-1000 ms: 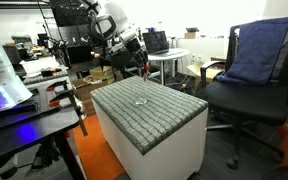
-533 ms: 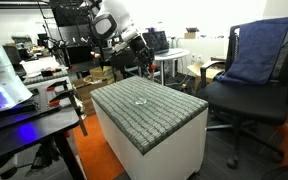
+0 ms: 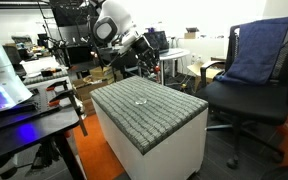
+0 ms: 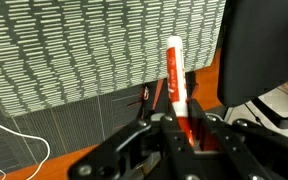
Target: Take the marker from the cup and put it on the table
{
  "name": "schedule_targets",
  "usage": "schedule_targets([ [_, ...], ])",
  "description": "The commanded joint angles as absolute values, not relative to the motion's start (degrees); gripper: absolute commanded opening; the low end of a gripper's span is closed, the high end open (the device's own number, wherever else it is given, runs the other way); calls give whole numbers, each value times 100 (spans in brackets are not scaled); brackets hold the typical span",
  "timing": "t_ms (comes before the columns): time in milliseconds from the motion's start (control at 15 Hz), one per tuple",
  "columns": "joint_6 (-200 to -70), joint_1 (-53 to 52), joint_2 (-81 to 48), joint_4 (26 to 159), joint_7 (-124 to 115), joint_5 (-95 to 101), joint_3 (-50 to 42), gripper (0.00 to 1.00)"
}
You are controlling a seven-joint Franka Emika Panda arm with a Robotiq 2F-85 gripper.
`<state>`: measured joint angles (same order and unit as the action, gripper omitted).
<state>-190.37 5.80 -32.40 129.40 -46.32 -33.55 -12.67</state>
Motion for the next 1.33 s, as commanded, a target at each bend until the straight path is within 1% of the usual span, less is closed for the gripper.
schedule_targets([
  [0,-19530,1011,-3655,12630,-5034,-3522,-807,5],
  [267,-19780,1369,-4026,12419,-5400,-3444,-459,5],
  [733,-19847,1558,-4402,12159,-5674,-3429,-360,5],
  [800,-19845,1538,-4430,12133,-5680,-3443,-386,44],
  [867,-19814,1511,-4438,12105,-5624,-3505,-404,46],
  [933,-19807,1513,-4448,12087,-5619,-3506,-408,52],
  [1267,-19792,1459,-4453,12054,-5596,-3530,-447,89],
])
